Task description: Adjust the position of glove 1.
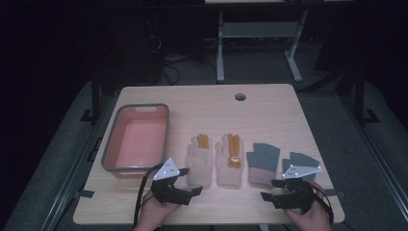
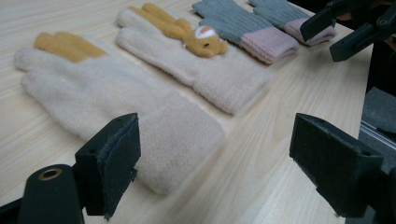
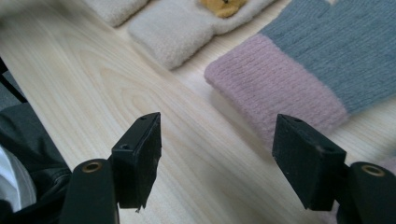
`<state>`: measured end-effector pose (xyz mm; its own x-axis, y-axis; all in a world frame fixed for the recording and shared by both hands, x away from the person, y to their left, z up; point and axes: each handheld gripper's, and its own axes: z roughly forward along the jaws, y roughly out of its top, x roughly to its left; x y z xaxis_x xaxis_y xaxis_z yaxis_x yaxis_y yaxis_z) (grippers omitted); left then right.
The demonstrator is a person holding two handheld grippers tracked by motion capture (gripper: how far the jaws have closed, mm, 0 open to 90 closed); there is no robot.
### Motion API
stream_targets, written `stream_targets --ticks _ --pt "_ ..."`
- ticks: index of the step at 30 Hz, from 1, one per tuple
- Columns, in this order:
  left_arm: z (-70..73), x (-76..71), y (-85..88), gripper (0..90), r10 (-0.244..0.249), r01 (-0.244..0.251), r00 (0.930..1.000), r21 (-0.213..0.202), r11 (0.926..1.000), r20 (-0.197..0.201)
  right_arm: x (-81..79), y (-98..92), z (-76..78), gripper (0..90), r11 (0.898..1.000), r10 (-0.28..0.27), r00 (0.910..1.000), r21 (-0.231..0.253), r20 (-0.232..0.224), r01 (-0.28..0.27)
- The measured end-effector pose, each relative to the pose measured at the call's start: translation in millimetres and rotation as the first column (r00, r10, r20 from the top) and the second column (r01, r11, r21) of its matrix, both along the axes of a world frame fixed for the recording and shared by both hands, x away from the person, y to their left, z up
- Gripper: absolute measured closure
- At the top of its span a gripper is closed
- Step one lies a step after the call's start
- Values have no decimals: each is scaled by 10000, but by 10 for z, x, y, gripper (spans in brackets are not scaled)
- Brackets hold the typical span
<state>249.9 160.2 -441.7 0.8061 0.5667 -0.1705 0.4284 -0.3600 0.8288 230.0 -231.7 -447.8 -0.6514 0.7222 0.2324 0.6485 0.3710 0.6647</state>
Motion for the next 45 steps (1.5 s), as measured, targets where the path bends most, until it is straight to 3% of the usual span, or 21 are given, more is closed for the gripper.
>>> stream_targets --ticks 6,11,15,17,21,34,45 --pt "-15 -8 -23 164 -31 31 10000 55 10000 -57 -14 -13 7 320 10000 -7 10000 48 -20 7" --pt "7 -48 -40 164 -140 132 9996 284 9995 259 1 18 43 319 9999 22 9999 111 -105 -21" --pt "17 -59 -19 164 -86 77 9995 280 9996 293 16 49 111 306 9999 149 9996 -41 232 -148" --pt "21 -63 -13 164 -30 24 9996 223 9997 298 38 71 142 298 9999 126 9999 -93 17 -126" --pt "24 -65 -6 164 49 -53 9997 170 9998 259 79 106 194 299 9988 332 9994 -365 39 -331" --pt "32 -64 13 164 164 -167 9993 89 9998 333 355 226 441 299 9942 875 9961 -612 -145 -882" --pt "51 -62 23 164 61 -69 9988 162 9998 487 641 509 659 310 9767 1654 9862 -1373 -71 -1648"
